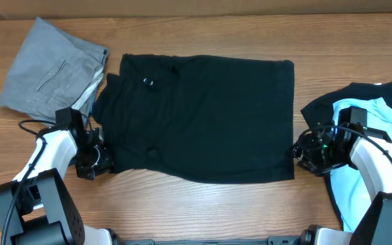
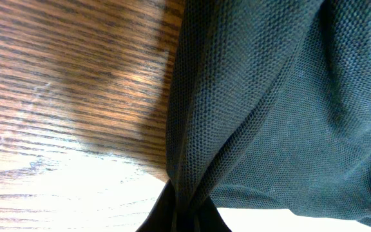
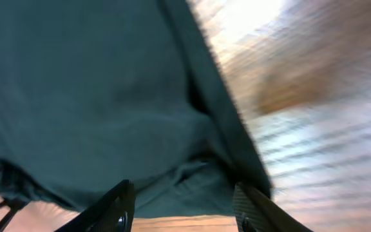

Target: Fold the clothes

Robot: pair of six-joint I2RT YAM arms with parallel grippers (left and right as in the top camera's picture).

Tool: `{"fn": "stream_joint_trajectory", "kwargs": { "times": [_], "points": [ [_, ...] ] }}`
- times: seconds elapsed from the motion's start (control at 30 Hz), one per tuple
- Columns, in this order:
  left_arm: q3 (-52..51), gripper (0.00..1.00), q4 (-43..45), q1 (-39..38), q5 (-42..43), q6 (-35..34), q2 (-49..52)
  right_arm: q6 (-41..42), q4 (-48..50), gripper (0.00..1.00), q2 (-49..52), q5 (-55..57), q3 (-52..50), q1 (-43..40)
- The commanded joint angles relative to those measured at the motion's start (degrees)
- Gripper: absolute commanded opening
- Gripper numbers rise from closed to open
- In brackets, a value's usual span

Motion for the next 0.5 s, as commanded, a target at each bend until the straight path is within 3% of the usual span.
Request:
{"fn": "stream_joint_trajectory", "kwargs": {
  "times": [0.0, 0.47],
  "points": [
    [-0.5, 0.04, -0.4, 0.3, -1.4, -0.2, -0.2, -2.2, 0.6, 0.53, 0.1, -3.3, -0.2, 1.9],
    [-0.5, 0.04, -0.3, 0.3, -1.4, -0.2, -0.2, 7.2, 3.4, 0.57, 0.1, 3.8, -3.8, 9.9]
  ]
}}
